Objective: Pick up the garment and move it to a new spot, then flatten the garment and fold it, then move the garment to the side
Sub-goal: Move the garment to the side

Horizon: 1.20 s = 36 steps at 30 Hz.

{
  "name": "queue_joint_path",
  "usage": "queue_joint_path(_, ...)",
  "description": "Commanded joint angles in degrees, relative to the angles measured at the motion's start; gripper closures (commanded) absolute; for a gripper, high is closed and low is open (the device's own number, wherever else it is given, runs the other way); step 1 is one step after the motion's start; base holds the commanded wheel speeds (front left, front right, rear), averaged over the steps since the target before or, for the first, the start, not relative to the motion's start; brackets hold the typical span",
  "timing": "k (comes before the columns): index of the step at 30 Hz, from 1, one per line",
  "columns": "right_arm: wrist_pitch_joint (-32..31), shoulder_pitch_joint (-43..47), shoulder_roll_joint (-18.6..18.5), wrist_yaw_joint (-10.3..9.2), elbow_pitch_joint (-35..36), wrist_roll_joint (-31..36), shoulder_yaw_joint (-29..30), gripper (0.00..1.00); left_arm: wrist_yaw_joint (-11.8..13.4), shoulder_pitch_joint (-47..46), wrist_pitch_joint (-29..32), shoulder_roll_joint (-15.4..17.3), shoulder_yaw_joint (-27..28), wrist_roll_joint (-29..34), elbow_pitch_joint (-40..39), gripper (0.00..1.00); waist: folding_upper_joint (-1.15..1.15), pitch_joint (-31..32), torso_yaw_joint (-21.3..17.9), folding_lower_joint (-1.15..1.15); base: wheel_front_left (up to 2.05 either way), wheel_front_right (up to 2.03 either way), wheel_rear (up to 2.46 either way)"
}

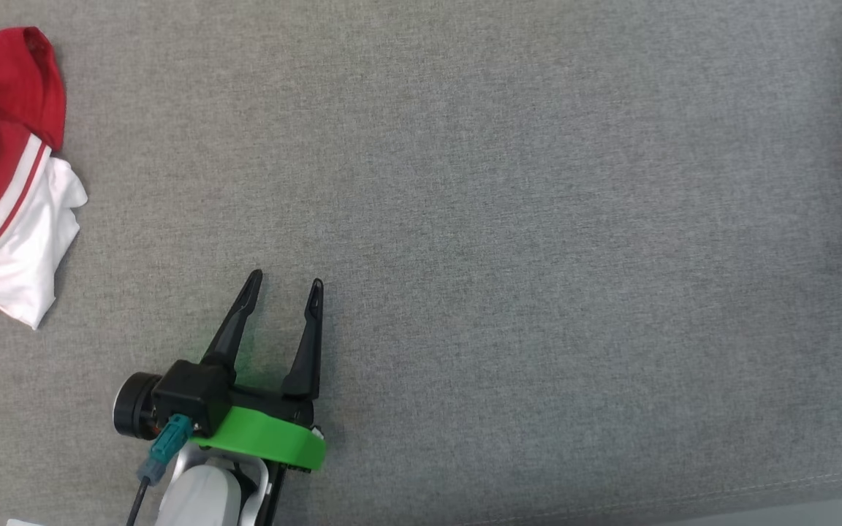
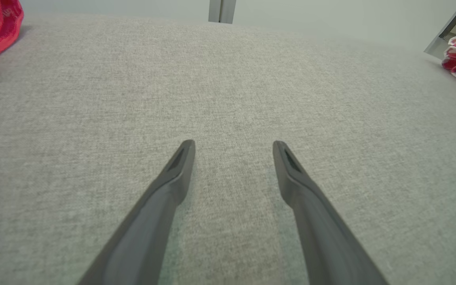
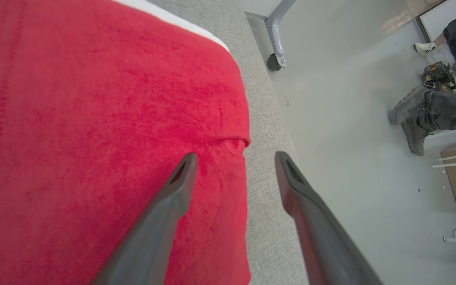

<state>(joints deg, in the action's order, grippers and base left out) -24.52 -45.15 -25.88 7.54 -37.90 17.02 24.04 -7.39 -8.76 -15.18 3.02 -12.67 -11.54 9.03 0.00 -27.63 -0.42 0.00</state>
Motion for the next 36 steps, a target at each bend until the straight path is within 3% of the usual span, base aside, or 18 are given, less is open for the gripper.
queue_joint_path(1,-0.27,1.64,-0.52,-0.11,0.73,0.66,0.03,0.0,-0.14,0.66,0.07,0.25,0.3,-0.31,-0.19,0.0,0.0,2.58,-0.9,0.0,0.0,0.0,0.0)
queue_joint_path(5,4.43,3.69,0.33,-0.11,4.16,0.29,-0.03,0.0,-0.14,1.86,0.06,0.13,1.01,-0.68,0.21,0.0,0.0,5.8,-1.1,0.0,0.0,0.0,0.0)
queue_joint_path(10,15.16,7.74,3.16,-0.11,10.41,-4.15,-2.39,0.0,0.1,4.78,0.06,-0.03,2.47,-1.74,0.36,0.0,0.0,11.42,-0.58,0.0,0.0,0.0,0.0)
queue_joint_path(16,28.34,18.96,3.71,-0.1,19.34,-10.34,-7.61,0.0,3.0,8.74,0.06,-0.03,2.83,-4.86,-0.59,0.0,0.0,18.11,2.23,0.0,0.0,0.0,0.0)
queue_joint_path(20,33.61,28.24,5.75,-0.12,25.29,-13.65,-9.76,0.0,4.7,11.36,0.06,-0.04,4.43,-5.57,-1.17,0.0,0.0,21.51,3.65,0.0,0.0,0.0,0.0)
queue_joint_path(27,39.31,41.8,12.57,-0.11,29.82,-14.76,-12.21,0.0,4.77,13.96,0.06,-0.05,6.55,-4.69,-1.57,0.0,0.0,24.84,5.05,0.0,0.0,0.0,0.0)
queue_joint_path(32,39.7,48.13,18.35,-0.1,31.39,-14.75,-13.25,0.0,4.26,15.76,0.06,-0.04,7.65,-3.61,-0.75,0.0,0.0,26.85,4.92,0.0,0.0,0.0,0.0)
queue_joint_path(36,39.73,50.9,20.66,-0.11,31.41,-14.64,-15.96,0.0,4.54,16.83,0.06,-0.06,8.68,-3.84,-0.96,0.0,0.0,27.57,4.3,0.0,0.0,0.0,0.0)
